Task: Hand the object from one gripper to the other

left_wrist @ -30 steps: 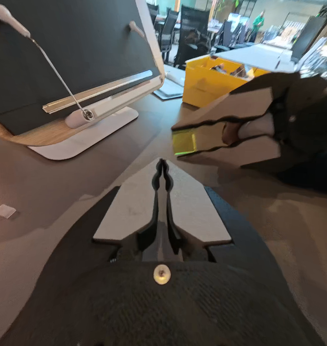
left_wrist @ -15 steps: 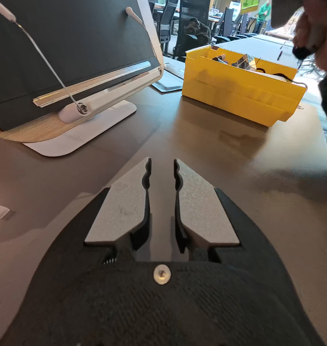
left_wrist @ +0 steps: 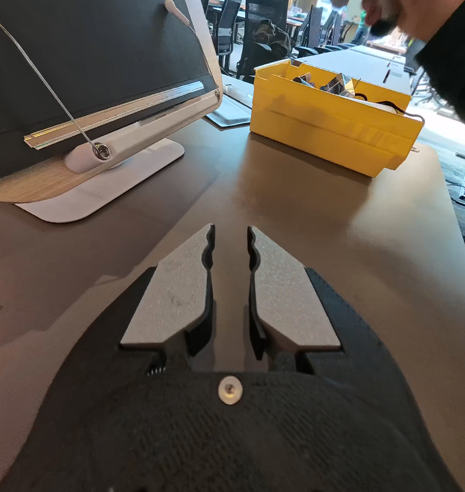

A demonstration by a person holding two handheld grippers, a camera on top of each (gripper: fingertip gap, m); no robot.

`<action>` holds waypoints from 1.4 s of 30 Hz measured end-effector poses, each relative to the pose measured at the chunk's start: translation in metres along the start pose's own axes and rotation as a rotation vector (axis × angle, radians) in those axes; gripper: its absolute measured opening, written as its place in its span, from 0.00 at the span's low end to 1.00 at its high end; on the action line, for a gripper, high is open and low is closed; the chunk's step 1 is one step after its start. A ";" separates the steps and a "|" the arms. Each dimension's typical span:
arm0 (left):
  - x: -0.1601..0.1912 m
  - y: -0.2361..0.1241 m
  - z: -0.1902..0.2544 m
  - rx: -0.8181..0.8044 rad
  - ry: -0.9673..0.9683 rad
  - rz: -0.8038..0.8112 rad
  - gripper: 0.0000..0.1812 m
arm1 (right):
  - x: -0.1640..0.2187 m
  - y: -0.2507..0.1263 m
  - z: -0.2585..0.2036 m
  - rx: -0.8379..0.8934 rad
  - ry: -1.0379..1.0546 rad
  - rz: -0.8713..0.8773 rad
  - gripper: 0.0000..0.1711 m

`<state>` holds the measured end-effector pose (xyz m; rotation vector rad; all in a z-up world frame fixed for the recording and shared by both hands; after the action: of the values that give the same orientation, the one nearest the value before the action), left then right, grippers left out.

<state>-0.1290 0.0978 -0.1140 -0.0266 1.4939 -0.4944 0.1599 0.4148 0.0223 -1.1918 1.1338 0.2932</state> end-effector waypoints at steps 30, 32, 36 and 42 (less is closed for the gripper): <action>-0.062 -0.114 0.053 -0.012 0.119 0.186 0.21 | 0.131 0.142 -0.296 -0.473 -0.388 -0.029 0.42; -0.071 -0.161 0.041 -0.076 0.149 0.206 0.22 | 0.131 0.142 -0.295 -0.465 -0.388 -0.032 0.42; -0.064 -0.260 -0.025 -0.361 0.171 0.218 0.20 | 0.131 0.140 -0.293 -0.446 -0.384 -0.022 0.42; 0.032 -0.310 -0.130 -0.443 0.026 -0.268 0.21 | 0.128 0.136 -0.286 -0.431 -0.325 0.015 0.42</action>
<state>-0.3458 -0.1555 -0.0592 -0.5751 1.6087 -0.3679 -0.0318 0.1840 -0.1414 -1.4477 0.8148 0.7433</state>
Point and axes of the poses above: each gripper's, where its closed fingertips meet, y out along the fingers, x out of its underside, z = x × y across the jaws, the point moved 5 cm from there along -y, back along the fingers, and after that the axes turned 12 degrees about -x, right-handed, at the moved point
